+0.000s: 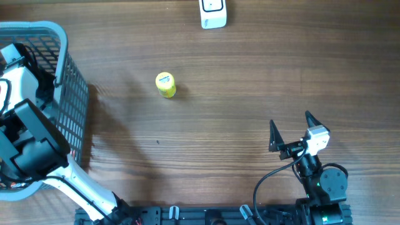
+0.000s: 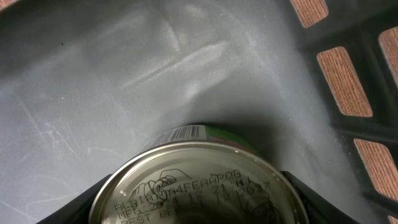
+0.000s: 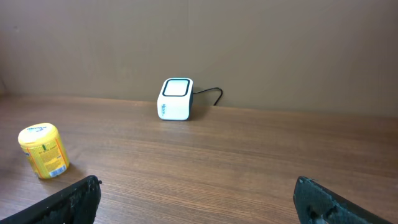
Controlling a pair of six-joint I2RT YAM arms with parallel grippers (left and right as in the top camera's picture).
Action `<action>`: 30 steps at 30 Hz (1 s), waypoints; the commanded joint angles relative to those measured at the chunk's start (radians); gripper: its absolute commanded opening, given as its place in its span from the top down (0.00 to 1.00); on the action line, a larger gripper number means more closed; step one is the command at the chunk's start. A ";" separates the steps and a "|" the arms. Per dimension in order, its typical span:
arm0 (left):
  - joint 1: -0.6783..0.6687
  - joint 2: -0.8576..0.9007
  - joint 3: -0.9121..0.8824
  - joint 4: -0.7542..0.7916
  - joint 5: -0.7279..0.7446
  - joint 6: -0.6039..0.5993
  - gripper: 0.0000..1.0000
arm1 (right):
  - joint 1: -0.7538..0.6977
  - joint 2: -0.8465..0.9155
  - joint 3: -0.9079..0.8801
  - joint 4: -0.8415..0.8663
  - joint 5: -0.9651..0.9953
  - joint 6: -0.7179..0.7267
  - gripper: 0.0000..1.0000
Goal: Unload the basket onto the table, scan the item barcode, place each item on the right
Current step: 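Reach the left gripper into the basket and grasp the tin can, then carry the tin can out and place it beside the yellow container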
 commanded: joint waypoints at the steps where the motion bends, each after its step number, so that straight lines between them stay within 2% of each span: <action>1: 0.002 0.006 -0.036 -0.023 -0.010 -0.020 0.48 | 0.004 -0.001 -0.001 0.005 0.014 -0.006 0.00; 6: 0.002 -0.073 -0.034 -0.039 -0.009 -0.020 0.50 | 0.004 -0.001 -0.001 0.005 0.014 -0.006 0.00; 21: 0.002 -0.423 -0.034 -0.093 -0.004 -0.024 0.46 | 0.004 -0.001 -0.001 0.005 0.014 -0.006 0.00; 30: 0.002 -0.688 -0.034 -0.096 0.105 -0.048 0.47 | 0.004 -0.001 -0.001 0.005 0.014 -0.006 0.00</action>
